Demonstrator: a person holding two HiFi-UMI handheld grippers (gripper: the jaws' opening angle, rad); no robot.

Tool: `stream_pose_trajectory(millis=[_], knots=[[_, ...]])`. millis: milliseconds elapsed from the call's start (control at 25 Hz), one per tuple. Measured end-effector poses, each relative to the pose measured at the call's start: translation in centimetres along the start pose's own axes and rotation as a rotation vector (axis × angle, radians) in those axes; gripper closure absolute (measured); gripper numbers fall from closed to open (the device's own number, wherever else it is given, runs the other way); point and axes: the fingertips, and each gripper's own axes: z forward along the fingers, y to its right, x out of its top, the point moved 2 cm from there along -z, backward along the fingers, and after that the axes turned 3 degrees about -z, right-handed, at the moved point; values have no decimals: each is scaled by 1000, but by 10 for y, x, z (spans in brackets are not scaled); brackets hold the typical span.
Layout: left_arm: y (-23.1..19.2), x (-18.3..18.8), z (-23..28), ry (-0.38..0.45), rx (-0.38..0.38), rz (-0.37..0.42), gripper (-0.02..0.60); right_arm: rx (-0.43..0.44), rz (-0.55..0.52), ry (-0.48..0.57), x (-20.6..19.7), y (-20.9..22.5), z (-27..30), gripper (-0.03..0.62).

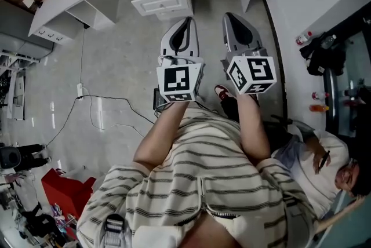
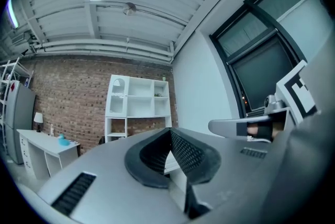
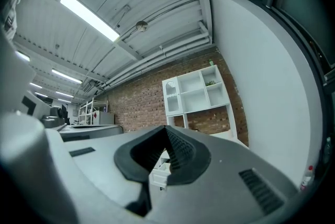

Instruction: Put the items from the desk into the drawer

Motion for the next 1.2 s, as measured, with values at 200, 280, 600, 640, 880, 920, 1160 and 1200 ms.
stream_pose_trajectory(millis=[200, 280, 600, 640, 880, 920, 1160, 1200], knots=[[-2, -7, 17, 1, 6, 3, 575, -4, 7, -9, -10, 13, 12, 583], [-3, -11, 29, 5, 5, 4, 575, 3, 3, -15, -15, 20, 22, 583], [-31, -27, 124, 43, 1, -12, 575, 1, -31, -3, -25, 66, 101, 583], [-37, -31, 140, 40, 0, -17, 575, 0, -29, -4, -28, 72, 113, 583], [-85, -45, 244, -2, -8, -24, 575, -5, -18, -39, -43, 110, 219, 583], [-96, -46, 264, -8, -11, -22, 575, -2, -15, -46, -44, 117, 241, 583], [-162, -45, 389, -20, -38, -6, 575, 11, -16, -38, -43, 152, 378, 583], [-174, -47, 410, -25, -39, -10, 575, 12, -16, -36, -42, 158, 399, 583]])
